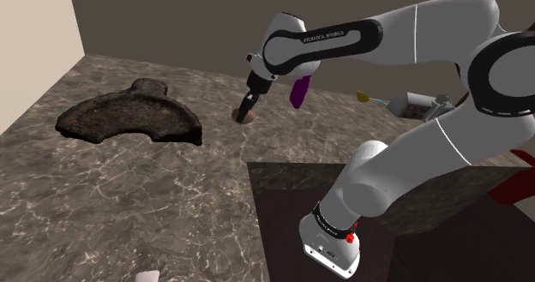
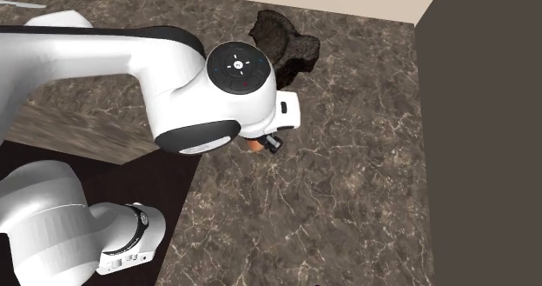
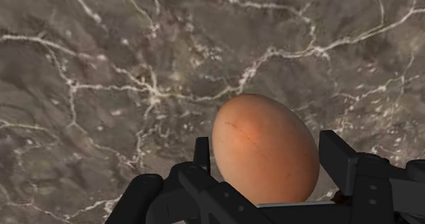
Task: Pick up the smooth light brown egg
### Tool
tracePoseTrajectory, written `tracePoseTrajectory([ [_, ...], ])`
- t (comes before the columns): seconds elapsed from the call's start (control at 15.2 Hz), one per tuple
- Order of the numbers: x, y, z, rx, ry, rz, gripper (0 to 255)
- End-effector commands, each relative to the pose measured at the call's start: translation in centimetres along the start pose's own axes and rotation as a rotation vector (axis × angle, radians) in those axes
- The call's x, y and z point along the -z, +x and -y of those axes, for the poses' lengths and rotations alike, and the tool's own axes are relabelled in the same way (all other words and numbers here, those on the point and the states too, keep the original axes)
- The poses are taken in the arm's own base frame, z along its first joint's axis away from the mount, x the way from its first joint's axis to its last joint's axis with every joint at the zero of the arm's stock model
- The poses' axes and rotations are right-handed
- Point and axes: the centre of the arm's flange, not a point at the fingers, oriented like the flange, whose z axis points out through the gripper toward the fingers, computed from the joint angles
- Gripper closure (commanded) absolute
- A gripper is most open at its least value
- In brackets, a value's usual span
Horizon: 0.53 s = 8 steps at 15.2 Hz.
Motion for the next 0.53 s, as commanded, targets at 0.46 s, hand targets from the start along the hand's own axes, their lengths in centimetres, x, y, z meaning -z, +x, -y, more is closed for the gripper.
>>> tracePoseTrajectory([
  [0.46,3.7,0.6,0.5,0.0,0.0,0.0,255],
])
